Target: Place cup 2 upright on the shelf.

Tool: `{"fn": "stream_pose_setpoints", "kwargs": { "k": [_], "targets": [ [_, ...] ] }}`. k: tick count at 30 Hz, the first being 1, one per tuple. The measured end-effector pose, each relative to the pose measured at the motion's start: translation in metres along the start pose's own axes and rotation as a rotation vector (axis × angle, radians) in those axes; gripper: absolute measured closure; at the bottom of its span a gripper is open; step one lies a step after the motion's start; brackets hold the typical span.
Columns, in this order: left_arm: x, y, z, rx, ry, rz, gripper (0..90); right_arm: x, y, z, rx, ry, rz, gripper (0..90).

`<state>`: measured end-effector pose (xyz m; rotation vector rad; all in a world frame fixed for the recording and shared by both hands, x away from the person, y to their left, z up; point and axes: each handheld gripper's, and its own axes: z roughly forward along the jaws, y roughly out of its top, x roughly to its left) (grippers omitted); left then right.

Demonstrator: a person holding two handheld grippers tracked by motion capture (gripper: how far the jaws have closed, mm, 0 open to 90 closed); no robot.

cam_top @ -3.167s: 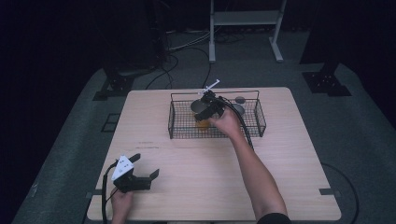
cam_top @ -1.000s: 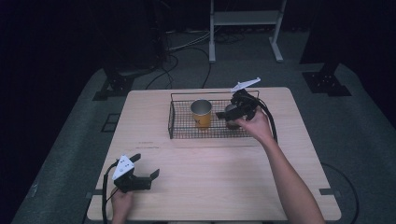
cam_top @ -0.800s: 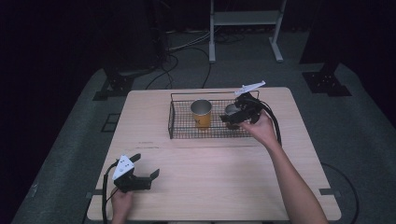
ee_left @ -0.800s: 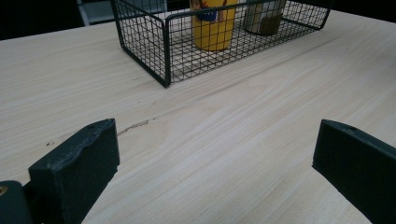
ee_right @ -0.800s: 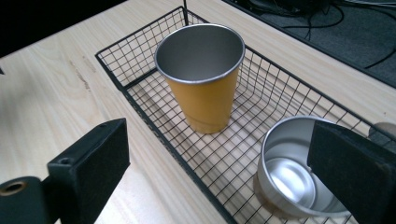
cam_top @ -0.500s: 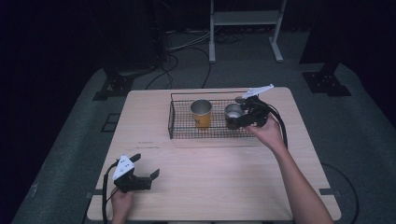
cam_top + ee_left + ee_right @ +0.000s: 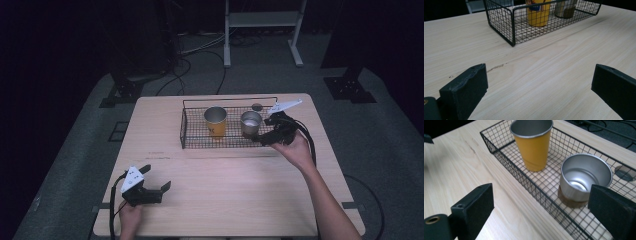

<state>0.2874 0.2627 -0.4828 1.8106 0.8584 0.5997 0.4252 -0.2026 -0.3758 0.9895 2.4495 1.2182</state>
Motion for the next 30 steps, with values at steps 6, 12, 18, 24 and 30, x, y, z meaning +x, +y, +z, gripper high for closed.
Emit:
{"fn": "stream_pose_setpoints", "kwargs": {
  "k": [6, 12, 18, 24, 30],
  "targets": [
    [0.000, 0.000, 0.000, 0.001, -0.001, 0.000, 0.0, -0.002, -0.014, -0.005, 0.007, -0.008, 0.011, 5.7],
    [0.000, 0.000, 0.000, 0.002, 0.000, 0.001, 0.0, -0.005, -0.031, -0.012, 0.002, -0.008, 0.032, 8.5],
    [-0.001, 0.000, 0.001, 0.005, 0.001, 0.006, 0.0, -0.004, -0.044, -0.019, -0.011, -0.020, 0.044, 8.5],
    [-0.001, 0.000, 0.001, 0.008, 0.003, 0.005, 0.0, 0.001, -0.054, -0.025, -0.020, -0.020, 0.039, 8.5],
    [-0.001, 0.000, 0.001, 0.009, 0.002, 0.003, 0.0, 0.004, -0.065, -0.029, -0.018, -0.021, 0.037, 8.5]
  ]
}}
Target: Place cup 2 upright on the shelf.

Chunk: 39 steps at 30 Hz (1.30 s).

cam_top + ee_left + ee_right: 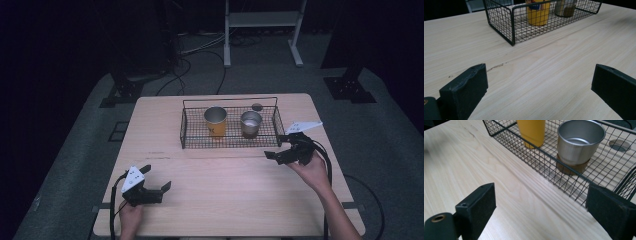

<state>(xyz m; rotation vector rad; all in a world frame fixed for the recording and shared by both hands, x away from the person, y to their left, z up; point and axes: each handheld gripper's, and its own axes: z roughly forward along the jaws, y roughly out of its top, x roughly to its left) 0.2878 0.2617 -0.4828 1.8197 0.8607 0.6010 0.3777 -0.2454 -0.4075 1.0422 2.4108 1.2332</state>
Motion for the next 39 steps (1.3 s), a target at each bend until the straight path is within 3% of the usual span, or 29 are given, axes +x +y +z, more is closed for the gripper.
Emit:
{"fn": "stream_pose_setpoints", "kwargs": {
  "k": [39],
  "targets": [
    [0.000, 0.000, 0.000, 0.001, 0.005, 0.002, 0.0, 0.013, -0.056, -0.013, -0.024, -0.003, 0.052, 8.6]
  ]
}}
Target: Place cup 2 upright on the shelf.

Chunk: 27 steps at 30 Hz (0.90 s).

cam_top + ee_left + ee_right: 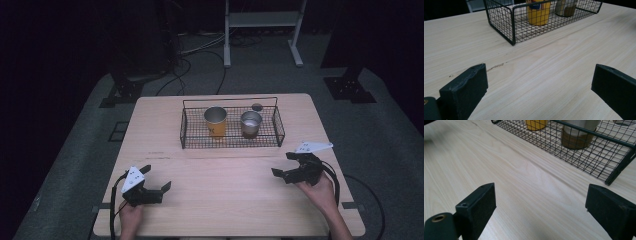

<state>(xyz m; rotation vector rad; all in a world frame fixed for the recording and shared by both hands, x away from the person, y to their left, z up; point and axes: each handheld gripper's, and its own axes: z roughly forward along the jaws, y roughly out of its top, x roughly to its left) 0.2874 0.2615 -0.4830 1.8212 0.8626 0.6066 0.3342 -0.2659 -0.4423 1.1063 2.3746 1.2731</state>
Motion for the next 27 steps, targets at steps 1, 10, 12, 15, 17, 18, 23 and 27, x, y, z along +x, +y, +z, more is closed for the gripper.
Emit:
{"fn": "stream_pose_setpoints", "kwargs": {
  "k": [1, 10, 12, 15, 17, 18, 23, 27],
  "targets": [
    [0.000, 0.000, 0.000, 0.000, 0.000, -0.001, 0.0, 0.000, -0.002, -0.001, -0.002, 0.000, 0.002, 8.6],
    [0.000, 0.000, 0.000, 0.000, 0.000, -0.001, 0.0, 0.000, -0.014, -0.006, -0.005, -0.017, 0.015, 8.6],
    [-0.001, 0.000, 0.000, 0.000, 0.002, -0.001, 0.0, 0.000, -0.017, -0.007, -0.005, -0.023, 0.011, 8.6],
    [-0.001, 0.000, 0.000, 0.000, 0.001, 0.000, 0.0, 0.002, -0.021, -0.009, -0.008, -0.027, 0.016, 8.6],
    [-0.001, 0.000, 0.000, 0.000, 0.002, -0.001, 0.0, 0.002, -0.023, -0.010, -0.011, -0.031, 0.015, 8.6],
    [-0.001, 0.000, 0.000, 0.000, 0.002, -0.001, 0.0, 0.003, -0.025, -0.011, -0.008, -0.035, 0.014, 8.6],
    [-0.001, 0.000, 0.000, 0.000, 0.001, -0.001, 0.0, 0.004, -0.031, -0.014, -0.011, -0.039, 0.018, 8.7],
    [-0.001, 0.000, 0.000, 0.000, 0.001, -0.001, 0.0, 0.005, -0.037, -0.015, -0.008, -0.048, 0.022, 8.7]
  ]
}}
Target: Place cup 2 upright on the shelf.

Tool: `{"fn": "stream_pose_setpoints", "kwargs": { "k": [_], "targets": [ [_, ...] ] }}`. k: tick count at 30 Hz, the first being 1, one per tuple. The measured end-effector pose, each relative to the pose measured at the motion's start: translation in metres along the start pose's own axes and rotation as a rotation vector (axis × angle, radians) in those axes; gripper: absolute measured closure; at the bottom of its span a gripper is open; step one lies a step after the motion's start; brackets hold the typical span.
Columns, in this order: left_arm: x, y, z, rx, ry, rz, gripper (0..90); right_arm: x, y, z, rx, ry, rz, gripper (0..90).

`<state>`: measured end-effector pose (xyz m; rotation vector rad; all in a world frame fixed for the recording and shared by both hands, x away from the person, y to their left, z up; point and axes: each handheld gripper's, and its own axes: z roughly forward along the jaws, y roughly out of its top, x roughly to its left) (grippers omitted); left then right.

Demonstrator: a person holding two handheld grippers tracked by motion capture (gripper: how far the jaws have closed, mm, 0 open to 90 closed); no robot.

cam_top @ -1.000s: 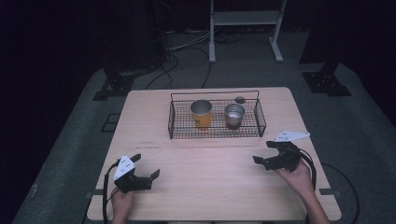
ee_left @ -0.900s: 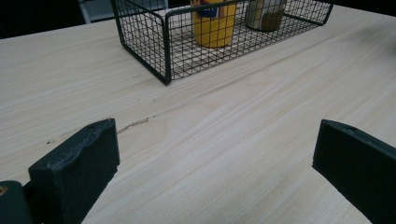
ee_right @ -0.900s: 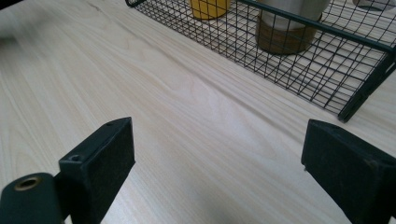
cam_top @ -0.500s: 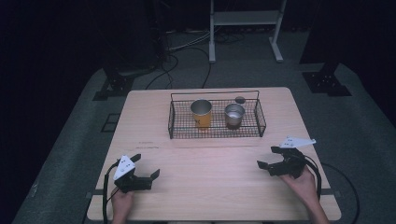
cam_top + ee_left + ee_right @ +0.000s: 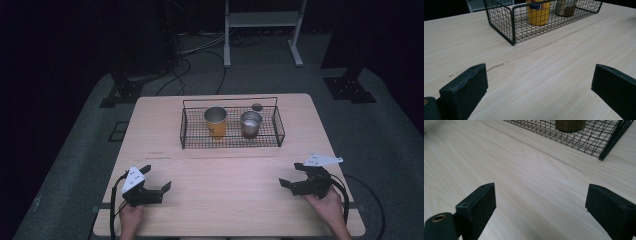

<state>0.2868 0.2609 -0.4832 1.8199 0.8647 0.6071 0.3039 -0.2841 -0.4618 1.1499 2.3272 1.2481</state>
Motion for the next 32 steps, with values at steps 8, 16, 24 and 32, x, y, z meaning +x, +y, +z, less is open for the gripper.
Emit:
{"fn": "stream_pose_setpoints", "kwargs": {
  "k": [8, 16, 24, 32],
  "targets": [
    [0.000, 0.000, 0.000, -0.001, -0.001, -0.001, 0.0, 0.001, -0.012, -0.005, -0.023, -0.016, 0.022, 8.7],
    [0.000, 0.000, 0.000, 0.000, 0.001, -0.002, 0.0, 0.003, -0.022, -0.012, -0.059, -0.016, 0.046, 9.1],
    [0.000, 0.000, 0.000, 0.001, 0.001, -0.003, 0.0, 0.006, -0.036, -0.018, -0.091, -0.047, 0.077, 9.1],
    [0.001, 0.000, 0.000, 0.003, 0.002, -0.008, 0.0, 0.013, -0.047, -0.017, -0.096, -0.086, 0.072, 9.0]
  ]
}}
